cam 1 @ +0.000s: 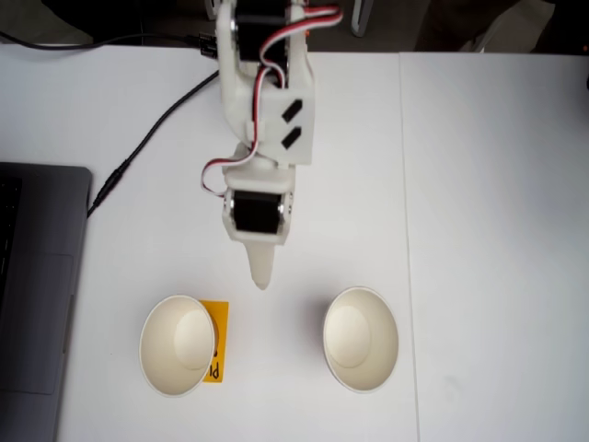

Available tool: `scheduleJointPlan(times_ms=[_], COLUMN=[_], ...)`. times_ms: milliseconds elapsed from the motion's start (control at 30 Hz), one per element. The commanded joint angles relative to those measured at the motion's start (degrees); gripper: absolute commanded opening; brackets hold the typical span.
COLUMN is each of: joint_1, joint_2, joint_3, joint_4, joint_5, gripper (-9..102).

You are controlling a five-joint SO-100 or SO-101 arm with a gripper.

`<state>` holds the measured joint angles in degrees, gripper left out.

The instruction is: Pickup cup and make a pile of cup.

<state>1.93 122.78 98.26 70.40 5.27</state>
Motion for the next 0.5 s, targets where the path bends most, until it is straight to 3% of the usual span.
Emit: scheduleJointPlan(times_ms=[0,467], joint_1=[1.8,9.9], joint_2=[0.1,-2.3], joint_3=[-7.8,-9.7], joint_4=[4.6,7.1], joint_5=[-0.6,-0.6], gripper=[4,20])
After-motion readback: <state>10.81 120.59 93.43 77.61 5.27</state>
